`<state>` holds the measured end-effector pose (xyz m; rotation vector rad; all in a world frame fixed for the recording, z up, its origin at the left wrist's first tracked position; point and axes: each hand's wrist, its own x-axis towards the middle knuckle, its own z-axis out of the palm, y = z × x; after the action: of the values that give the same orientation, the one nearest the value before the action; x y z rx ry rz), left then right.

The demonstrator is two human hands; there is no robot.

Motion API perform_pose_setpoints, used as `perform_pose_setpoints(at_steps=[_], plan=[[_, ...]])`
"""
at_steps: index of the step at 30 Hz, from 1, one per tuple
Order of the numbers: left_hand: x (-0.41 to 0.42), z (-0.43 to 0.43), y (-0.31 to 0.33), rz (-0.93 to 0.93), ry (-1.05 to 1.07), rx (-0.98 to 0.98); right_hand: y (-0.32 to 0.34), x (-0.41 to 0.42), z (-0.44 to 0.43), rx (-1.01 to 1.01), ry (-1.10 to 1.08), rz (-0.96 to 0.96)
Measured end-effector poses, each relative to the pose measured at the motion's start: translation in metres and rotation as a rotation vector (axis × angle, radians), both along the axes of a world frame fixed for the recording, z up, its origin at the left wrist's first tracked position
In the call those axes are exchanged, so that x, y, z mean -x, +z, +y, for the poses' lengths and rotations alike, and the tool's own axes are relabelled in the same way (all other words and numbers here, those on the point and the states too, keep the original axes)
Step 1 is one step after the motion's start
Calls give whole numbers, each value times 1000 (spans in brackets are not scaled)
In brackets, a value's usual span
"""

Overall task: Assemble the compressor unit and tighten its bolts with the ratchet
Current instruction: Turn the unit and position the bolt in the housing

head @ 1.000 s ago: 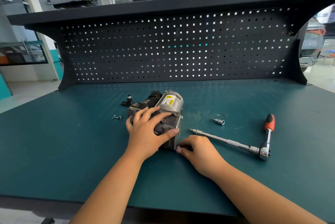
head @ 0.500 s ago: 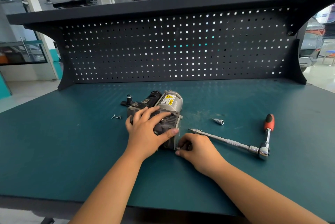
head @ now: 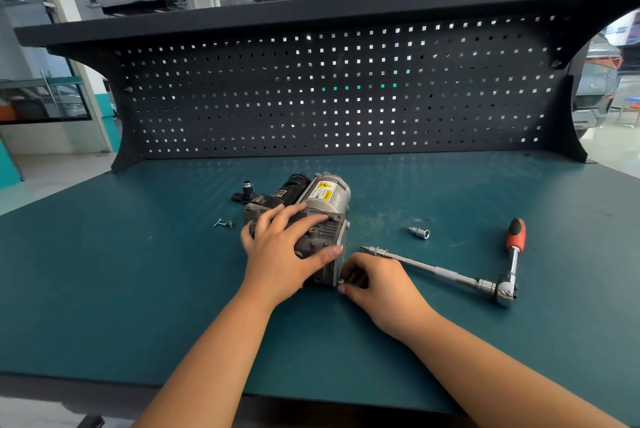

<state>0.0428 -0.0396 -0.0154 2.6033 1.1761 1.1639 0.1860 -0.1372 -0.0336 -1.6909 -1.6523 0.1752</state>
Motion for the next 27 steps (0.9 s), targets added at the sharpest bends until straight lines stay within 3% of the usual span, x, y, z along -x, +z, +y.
perform_pose_setpoints(at_steps=[13, 27], plan=[[-1, 0, 0, -7, 0, 6, 1, -1, 0, 61, -17, 94], [0, 1, -1, -7, -3, 12, -1, -2, 2, 64, -38, 56]])
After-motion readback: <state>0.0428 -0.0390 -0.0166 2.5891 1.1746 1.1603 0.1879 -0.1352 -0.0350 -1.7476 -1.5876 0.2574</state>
